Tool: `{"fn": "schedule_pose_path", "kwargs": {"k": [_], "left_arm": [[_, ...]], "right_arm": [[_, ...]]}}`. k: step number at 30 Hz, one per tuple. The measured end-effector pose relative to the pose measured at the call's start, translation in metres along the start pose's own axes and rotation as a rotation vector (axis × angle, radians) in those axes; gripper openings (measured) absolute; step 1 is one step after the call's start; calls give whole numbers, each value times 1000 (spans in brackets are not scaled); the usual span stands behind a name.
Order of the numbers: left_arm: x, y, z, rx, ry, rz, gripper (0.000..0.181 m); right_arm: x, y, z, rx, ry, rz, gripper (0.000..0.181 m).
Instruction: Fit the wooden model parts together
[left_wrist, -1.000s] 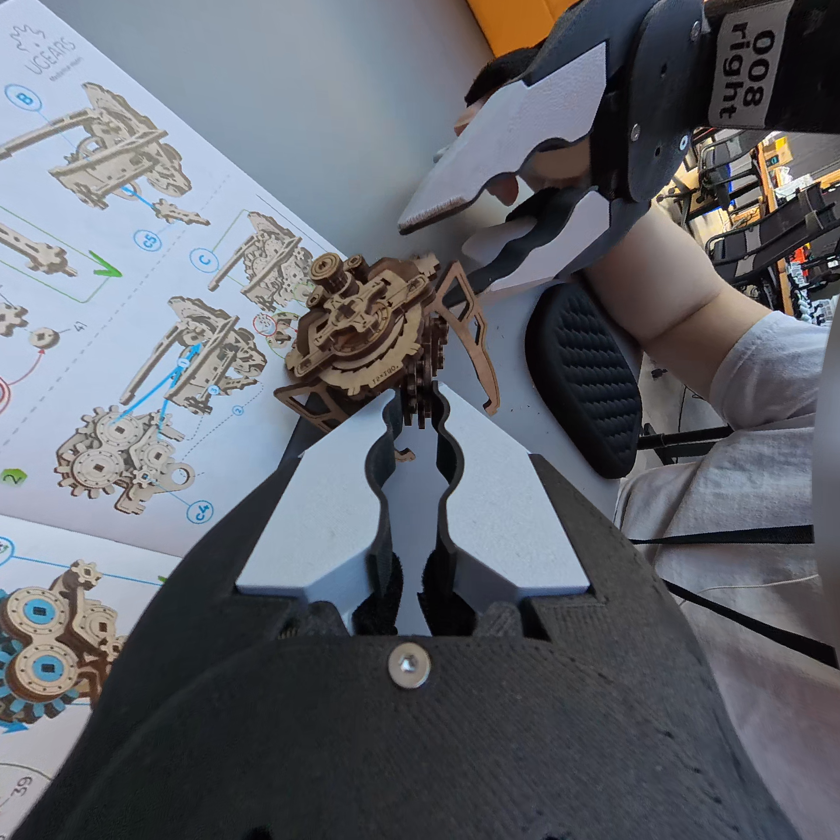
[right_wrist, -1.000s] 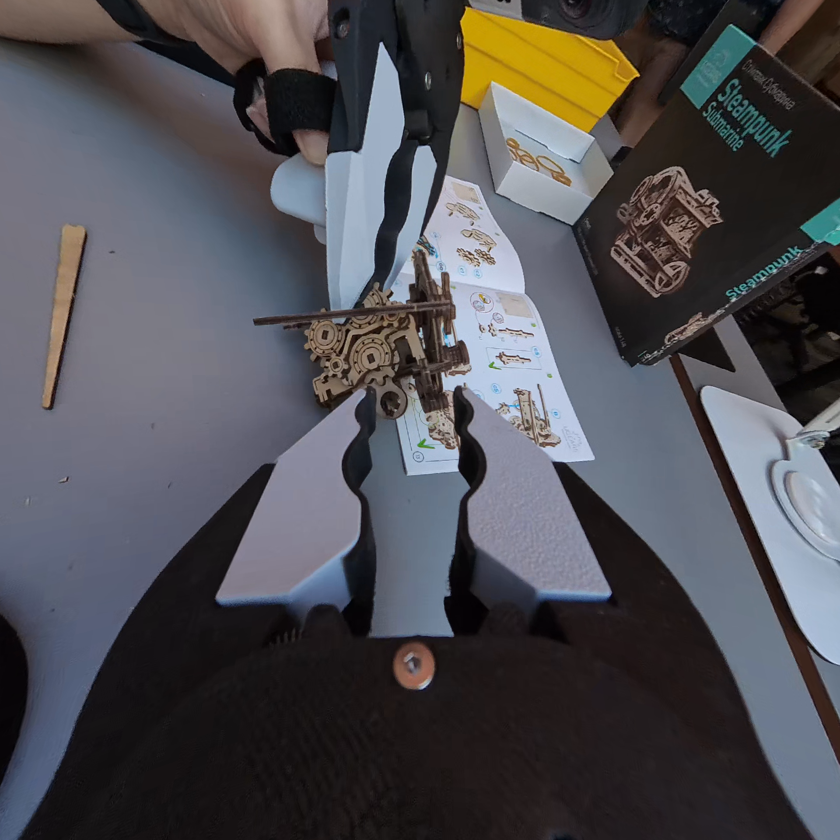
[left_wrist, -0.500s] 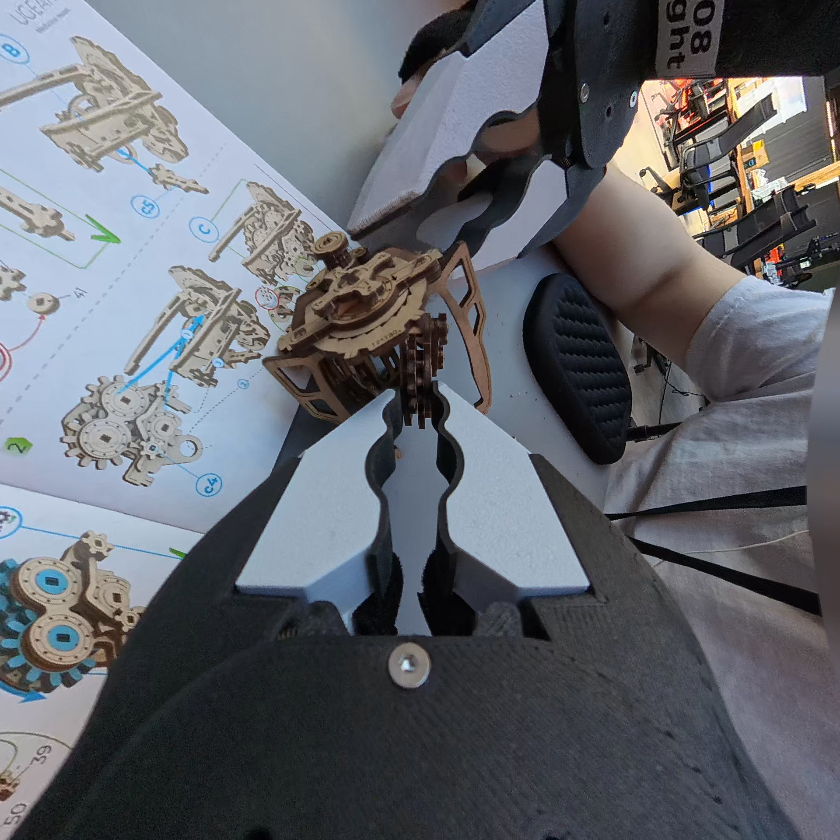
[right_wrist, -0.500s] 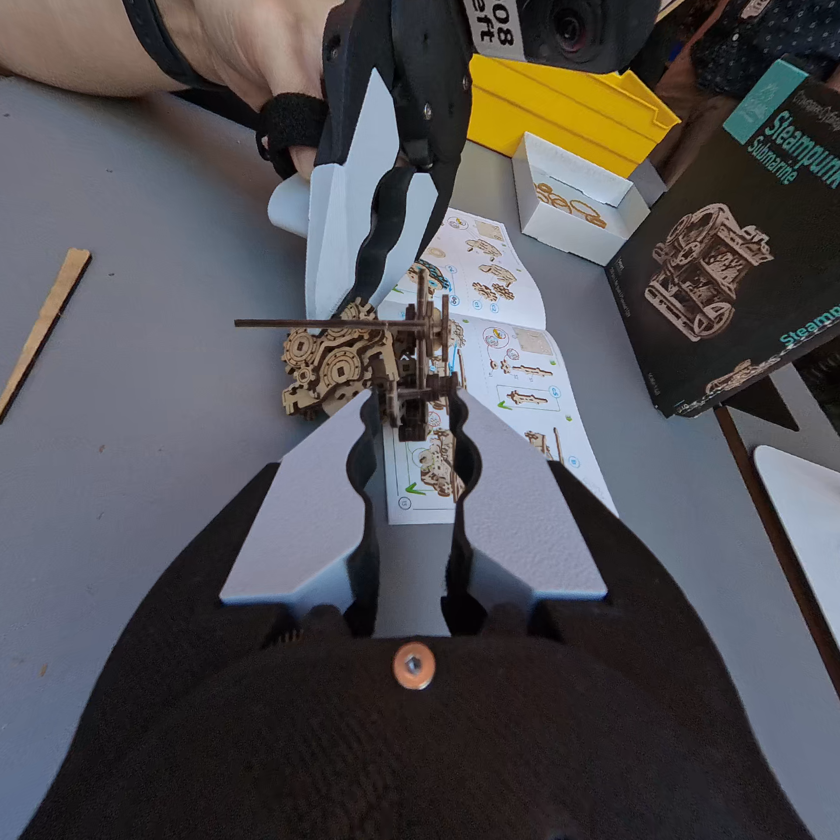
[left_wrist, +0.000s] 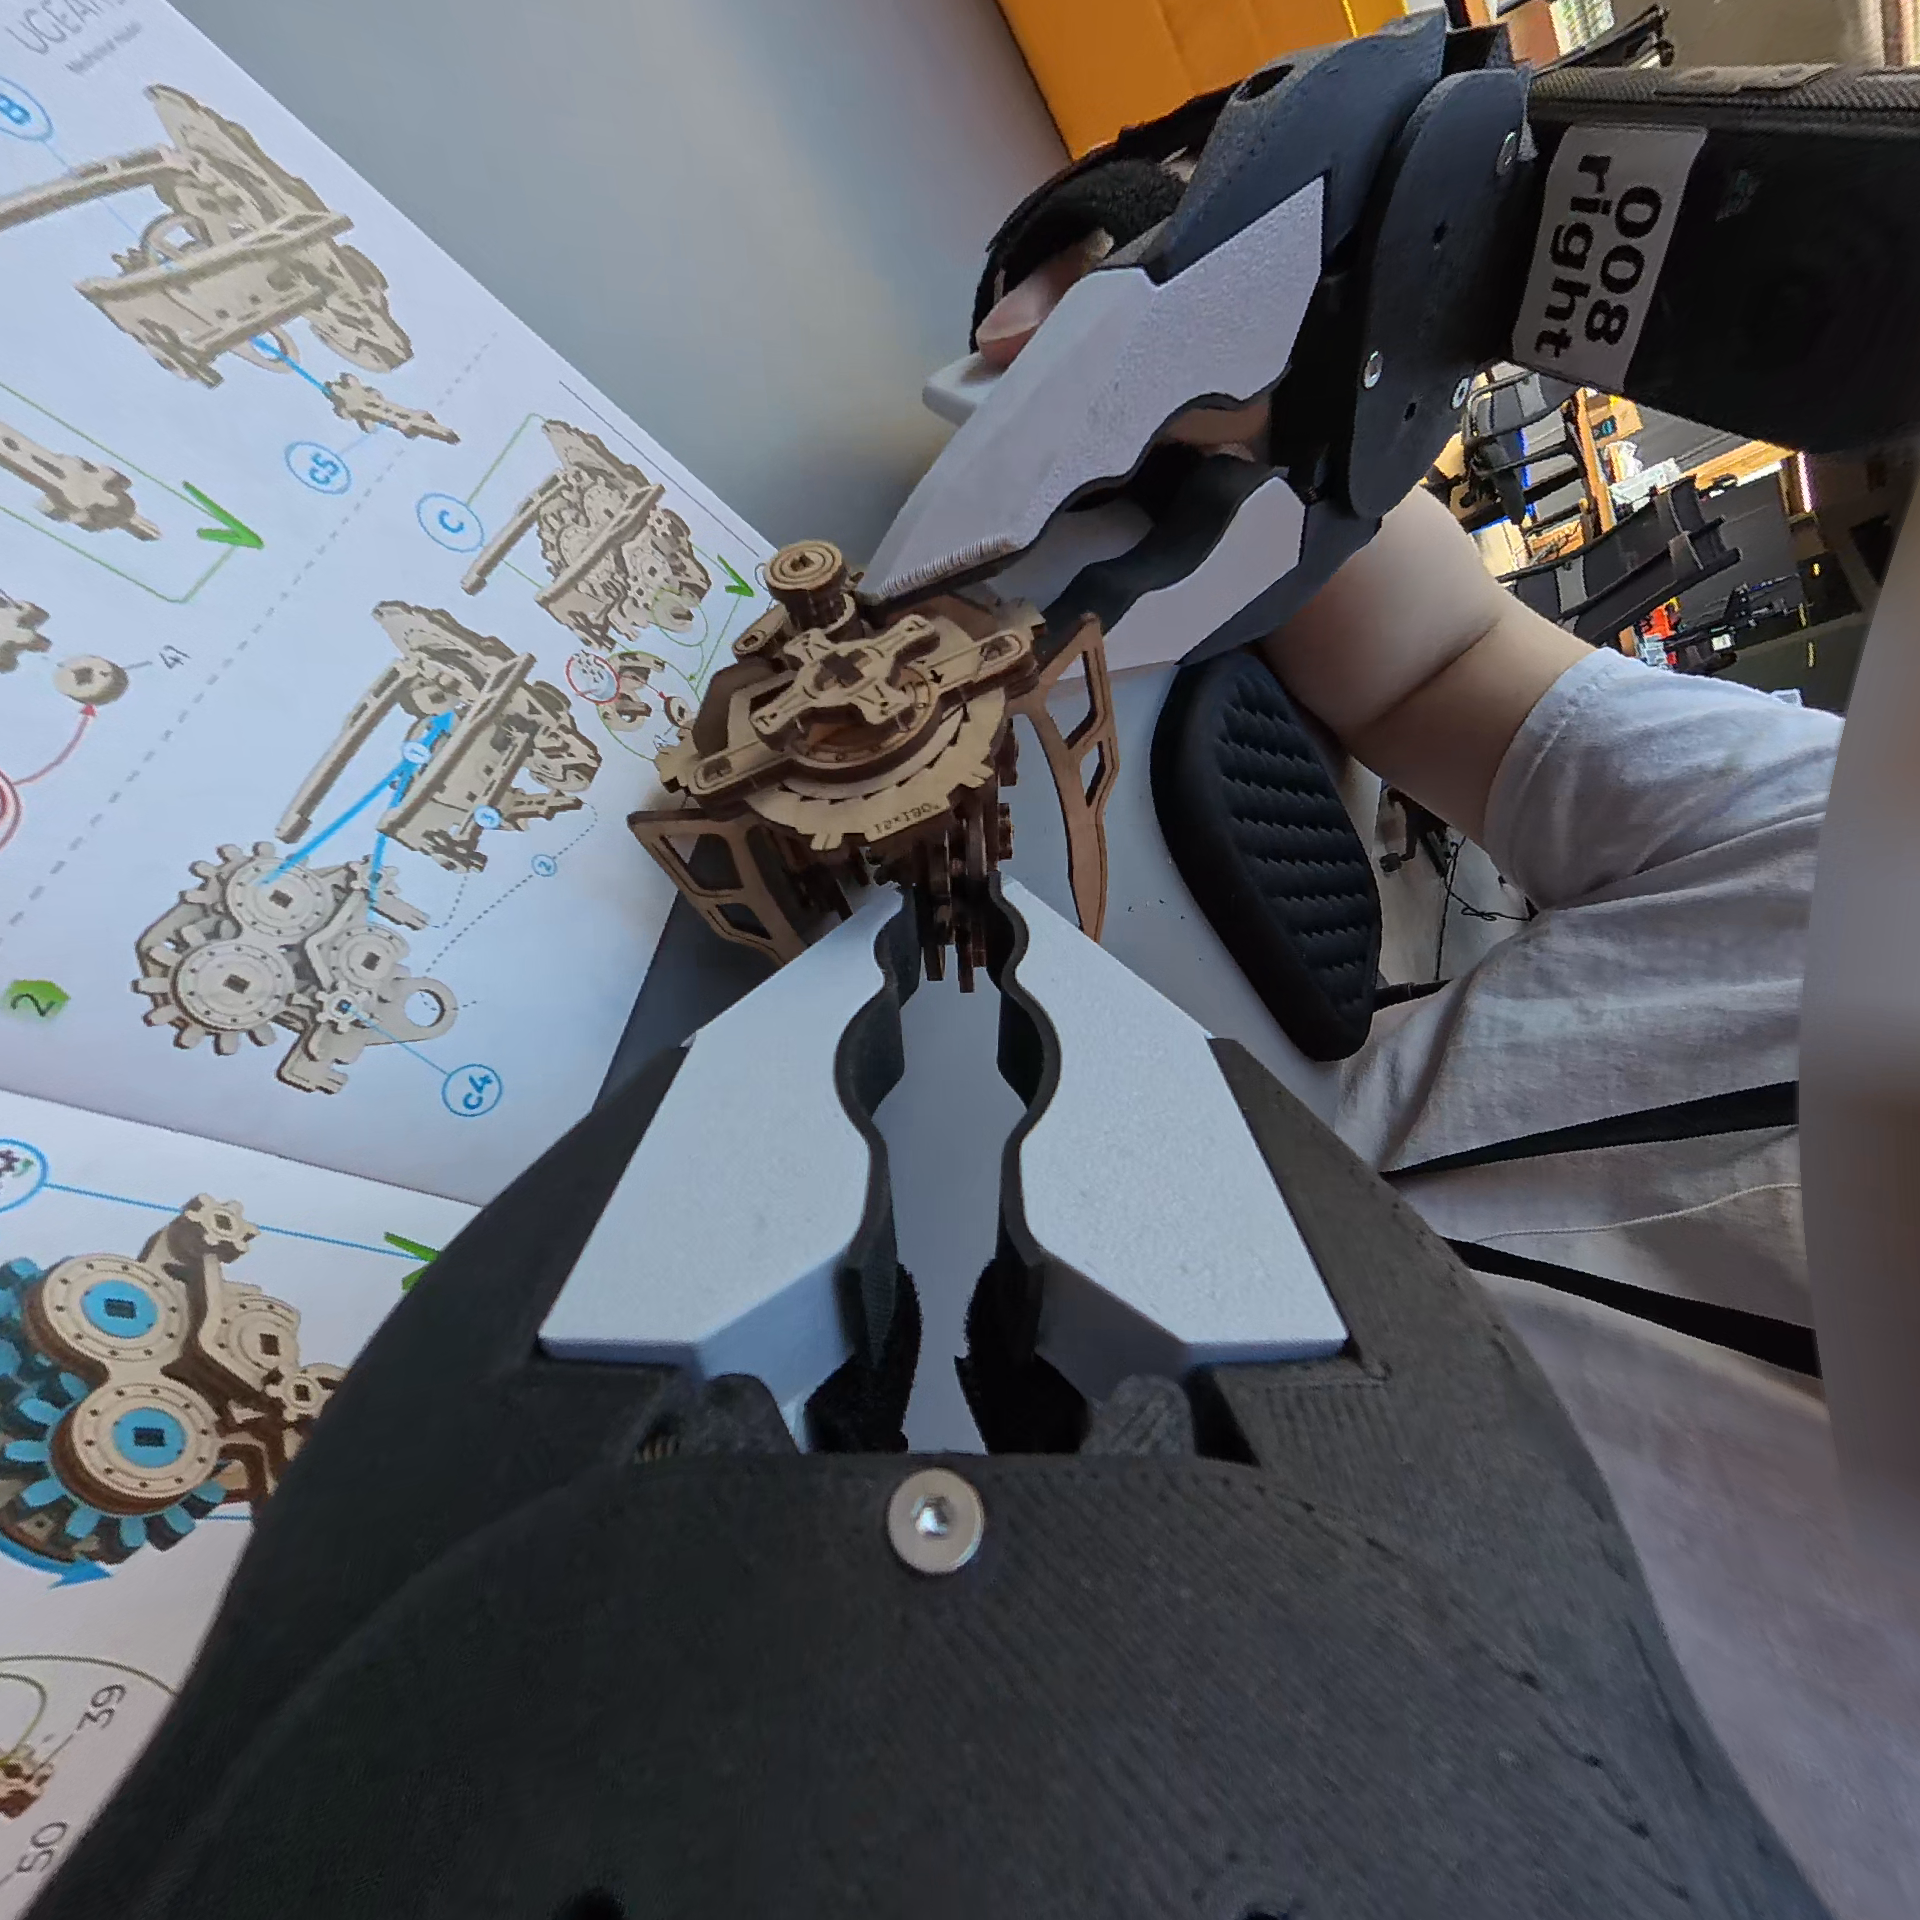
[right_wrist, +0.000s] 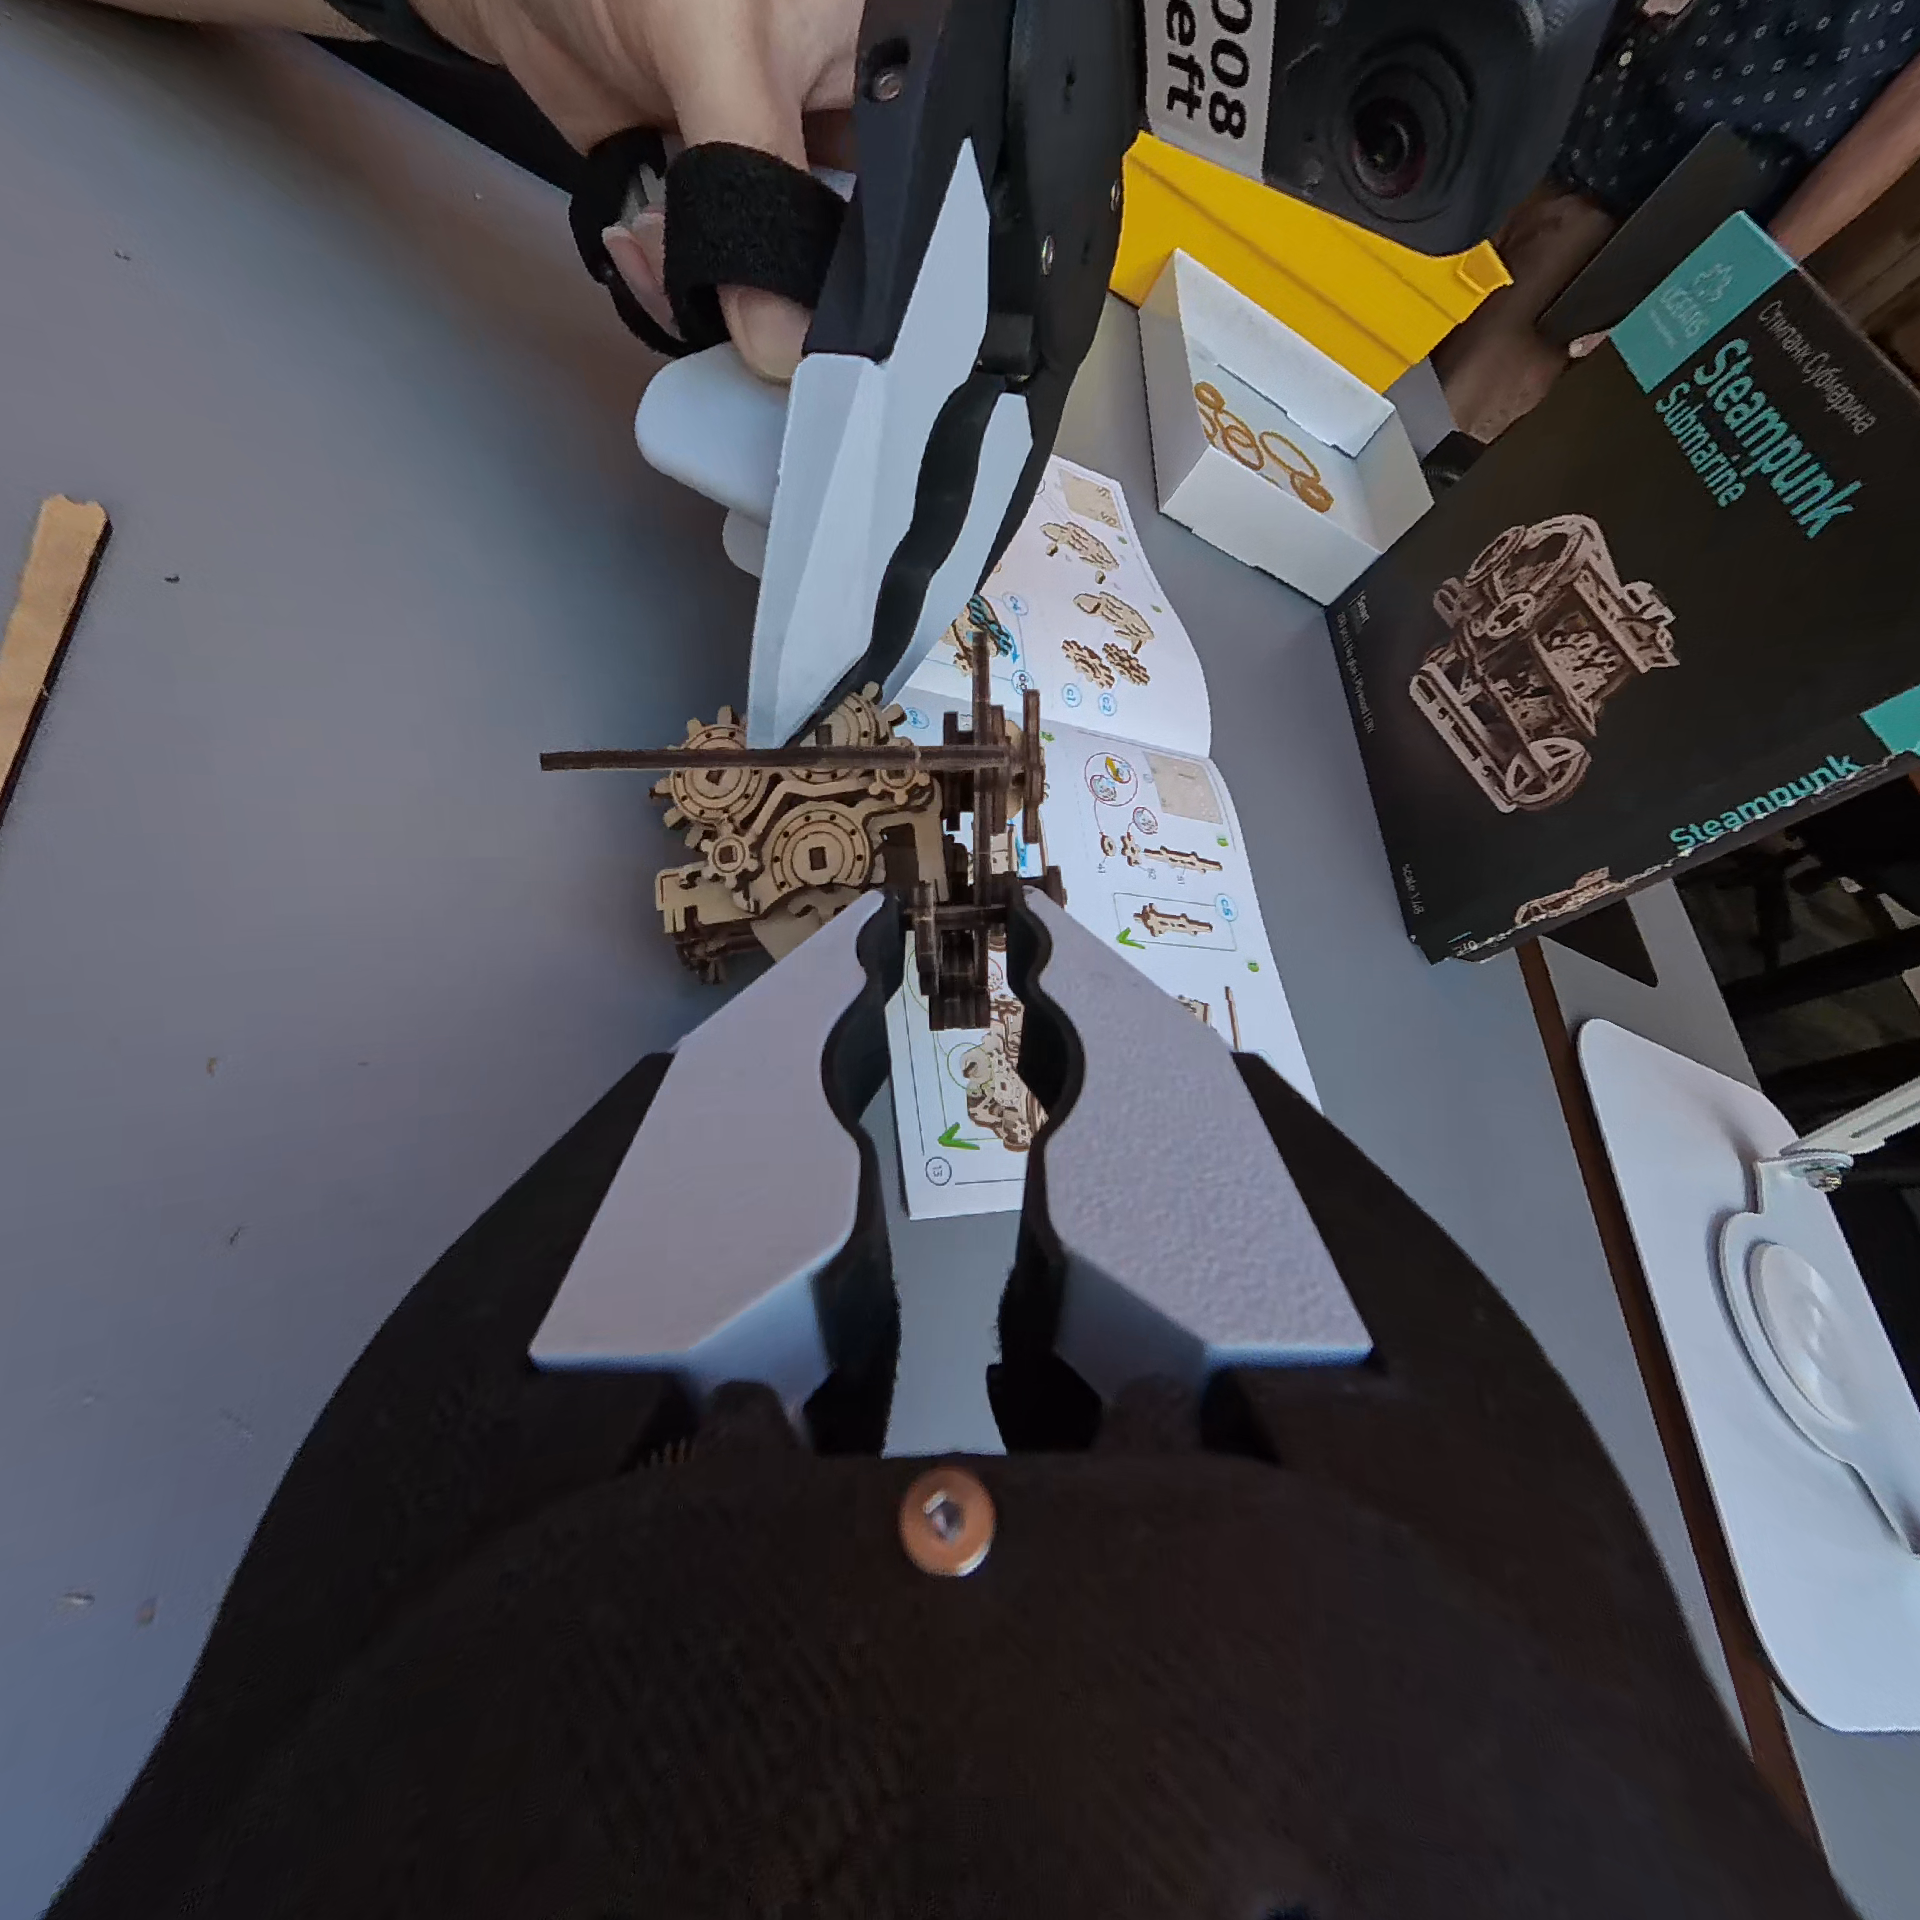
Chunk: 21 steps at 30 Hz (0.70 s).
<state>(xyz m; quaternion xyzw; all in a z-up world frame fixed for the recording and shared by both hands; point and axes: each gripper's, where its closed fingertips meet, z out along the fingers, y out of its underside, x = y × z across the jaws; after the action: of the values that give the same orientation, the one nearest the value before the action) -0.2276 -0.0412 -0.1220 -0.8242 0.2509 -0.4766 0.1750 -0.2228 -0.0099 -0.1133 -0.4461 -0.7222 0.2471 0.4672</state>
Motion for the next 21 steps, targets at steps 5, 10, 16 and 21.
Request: {"fn": "schedule_pose_path", "kwargs": {"k": [5, 10, 16, 21], "left_arm": [[1, 1, 4, -6, 27, 2, 10], [-9, 0, 1, 17, 40, -33, 10], [-10, -2, -1, 25, 44, -26, 10], [-10, -3, -3, 32, 48, -21, 10]], "right_arm": [[-3, 1, -4, 9, -11, -24, 18], [1, 10, -6, 33, -15, 0, 28], [13, 24, -4, 42, -22, 77, 23], [12, 19, 0, 70, -71, 158, 22]]}}
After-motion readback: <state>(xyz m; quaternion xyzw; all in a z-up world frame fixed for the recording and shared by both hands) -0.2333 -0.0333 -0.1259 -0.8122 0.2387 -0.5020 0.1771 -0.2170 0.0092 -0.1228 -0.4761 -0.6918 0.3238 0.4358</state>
